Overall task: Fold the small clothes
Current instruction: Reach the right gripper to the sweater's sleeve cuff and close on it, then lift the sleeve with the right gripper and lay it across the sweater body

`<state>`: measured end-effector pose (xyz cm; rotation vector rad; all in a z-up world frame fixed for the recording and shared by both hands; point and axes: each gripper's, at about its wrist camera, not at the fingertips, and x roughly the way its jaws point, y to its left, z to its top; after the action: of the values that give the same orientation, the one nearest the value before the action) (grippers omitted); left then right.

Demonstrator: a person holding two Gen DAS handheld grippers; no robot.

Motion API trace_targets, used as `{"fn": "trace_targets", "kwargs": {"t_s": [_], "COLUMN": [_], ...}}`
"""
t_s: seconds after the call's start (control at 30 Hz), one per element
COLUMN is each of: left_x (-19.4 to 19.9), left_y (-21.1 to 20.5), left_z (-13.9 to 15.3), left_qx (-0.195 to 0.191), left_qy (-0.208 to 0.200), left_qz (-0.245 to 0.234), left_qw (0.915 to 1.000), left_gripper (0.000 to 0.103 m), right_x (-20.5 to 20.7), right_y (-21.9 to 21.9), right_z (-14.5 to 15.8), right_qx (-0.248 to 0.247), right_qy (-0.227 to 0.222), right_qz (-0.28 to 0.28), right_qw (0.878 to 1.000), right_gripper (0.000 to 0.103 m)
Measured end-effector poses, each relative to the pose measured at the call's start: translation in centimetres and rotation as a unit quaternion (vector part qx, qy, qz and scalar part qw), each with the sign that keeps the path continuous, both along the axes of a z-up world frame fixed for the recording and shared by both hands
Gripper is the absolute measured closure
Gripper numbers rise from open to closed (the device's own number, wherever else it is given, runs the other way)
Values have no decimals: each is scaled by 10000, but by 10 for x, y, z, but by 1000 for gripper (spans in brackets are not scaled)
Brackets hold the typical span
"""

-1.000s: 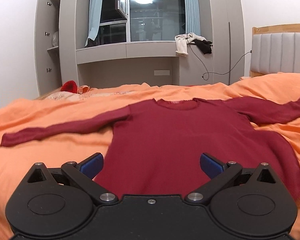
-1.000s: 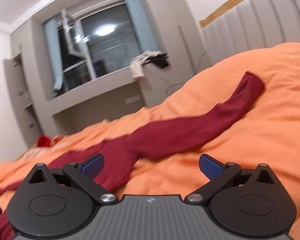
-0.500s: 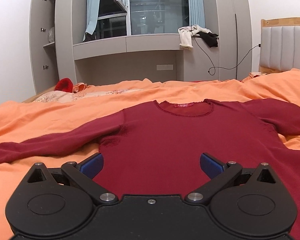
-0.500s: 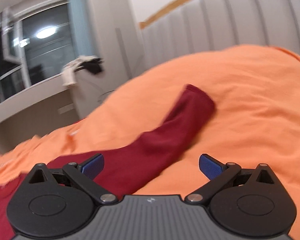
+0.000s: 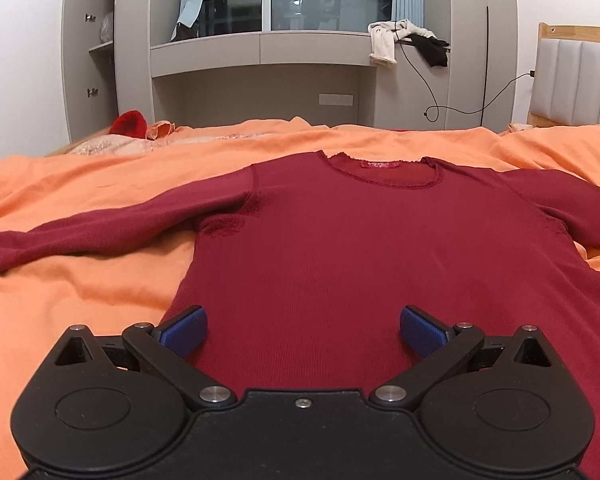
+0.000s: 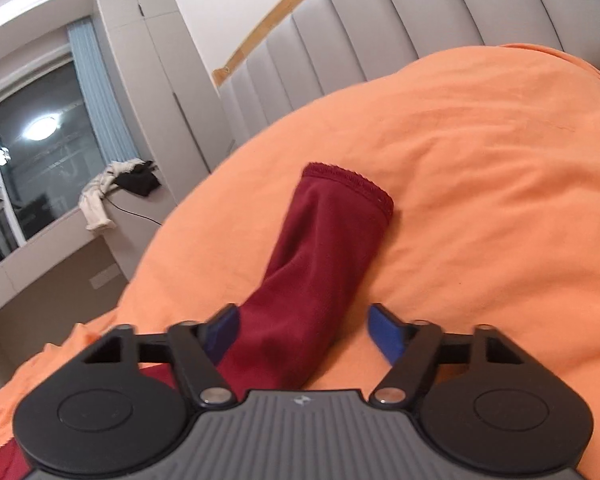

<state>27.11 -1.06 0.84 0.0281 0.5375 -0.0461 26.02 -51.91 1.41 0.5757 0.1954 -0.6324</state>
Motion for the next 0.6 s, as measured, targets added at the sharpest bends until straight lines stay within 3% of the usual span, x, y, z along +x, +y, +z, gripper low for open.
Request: {"fn": "trace_targets", "kwargs": {"t_s": [0.1,0.17,0.23,0.27,0.33,0.43,0.6], "left_x": [1,2,1,2,2,3,3], "left_y": [-2,-2,-2,-1,1,4,6], "left_z": [-3,-4,-3,-3,-2,2,13], "left_qx": [36,55,29,-1,-77,-184,-266], "left_qy": [27,40,47,52,59,31,-93], "left_qz": [-11,-24,-27,-28,-25,16,33], "left_qw": [10000,10000,10000,10000,9999,9998,9996], "left_gripper": [1,0,1,1,1,1,1], "right_x": [2,2,1,1,1,11,23], "right_y": [-4,-9,-13,-14,-6,23,99], "right_z": [-4,-6,-8,-8,-3,22,60], "right_qx": [195,350,468,504,359,-358,-1592], "right_qy": [-86,-207,-279,-340,-394,-433,-571], "right_qz": [-233,-371,-393,-389,-314,96,988], "right_qw": [9995,9985,9977,9974,9981,9984,9806], "right_gripper": [46,72,90,93,94,95,95]}}
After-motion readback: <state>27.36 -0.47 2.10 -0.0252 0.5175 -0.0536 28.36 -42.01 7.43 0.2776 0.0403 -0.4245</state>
